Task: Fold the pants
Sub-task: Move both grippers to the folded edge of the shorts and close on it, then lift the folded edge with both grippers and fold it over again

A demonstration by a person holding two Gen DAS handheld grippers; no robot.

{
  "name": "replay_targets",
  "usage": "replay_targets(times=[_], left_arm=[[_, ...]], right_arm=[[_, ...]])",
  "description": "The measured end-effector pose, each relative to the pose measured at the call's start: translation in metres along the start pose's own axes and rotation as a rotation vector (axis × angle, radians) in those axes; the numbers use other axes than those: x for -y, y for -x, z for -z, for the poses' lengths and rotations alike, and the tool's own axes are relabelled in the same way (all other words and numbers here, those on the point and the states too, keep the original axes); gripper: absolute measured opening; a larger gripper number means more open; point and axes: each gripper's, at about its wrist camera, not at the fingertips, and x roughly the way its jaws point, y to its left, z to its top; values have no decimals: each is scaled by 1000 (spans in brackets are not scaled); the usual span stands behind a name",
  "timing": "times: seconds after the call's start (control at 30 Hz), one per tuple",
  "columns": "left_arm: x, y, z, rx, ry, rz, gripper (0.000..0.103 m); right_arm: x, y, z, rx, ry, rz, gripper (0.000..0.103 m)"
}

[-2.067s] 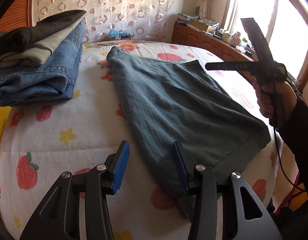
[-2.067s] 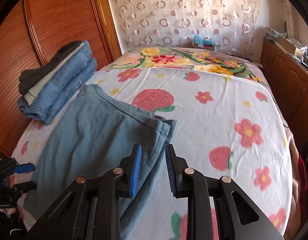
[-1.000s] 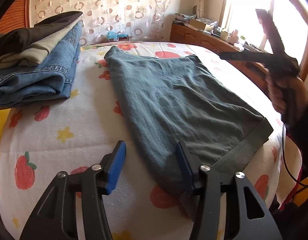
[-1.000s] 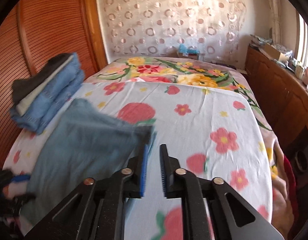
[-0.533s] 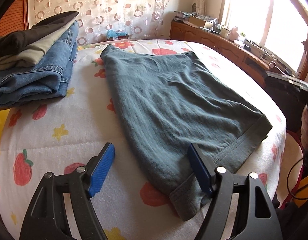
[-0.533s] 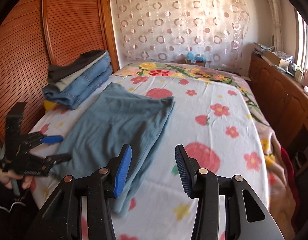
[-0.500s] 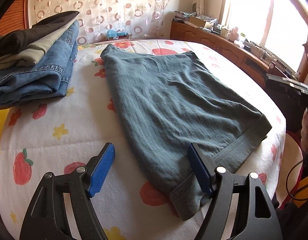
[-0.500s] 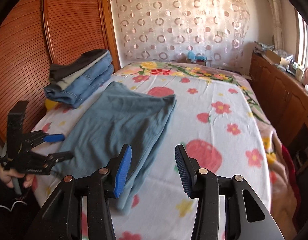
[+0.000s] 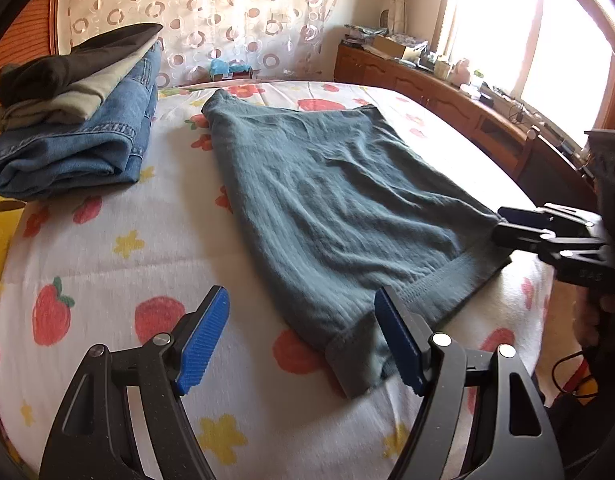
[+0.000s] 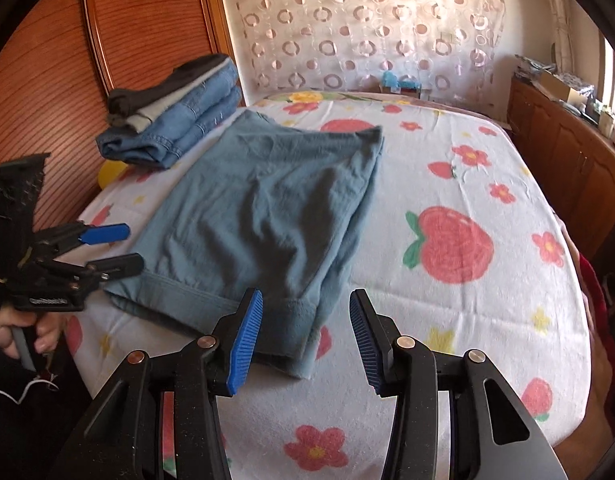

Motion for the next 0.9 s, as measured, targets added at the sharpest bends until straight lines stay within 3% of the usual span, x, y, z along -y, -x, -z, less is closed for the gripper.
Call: replay_targets(times=[0.27,0.47,0.6,0.77,0.83,0.9], left_arm=[[2,6,9,-13,-3,31,74],[7,8,14,-24,-16,61,58],[8,6,15,-32,-17,97,41],[10,6,15,-41,-21,91,41],[12,7,15,-43,-30,83,40],[13,7,16,-45,-34,98,31]], right_arm=[[-1,-10,2,-21,-39,0,47],[-4,-13,7,-33,-59,-34,47],[-5,-17,9,-41,-59,-40,47],[-4,-17,11,-34,-66,-45,47],[-7,-17,11,-36,-57,-49,39],[-9,-17,12,-35,-54,-65,32]])
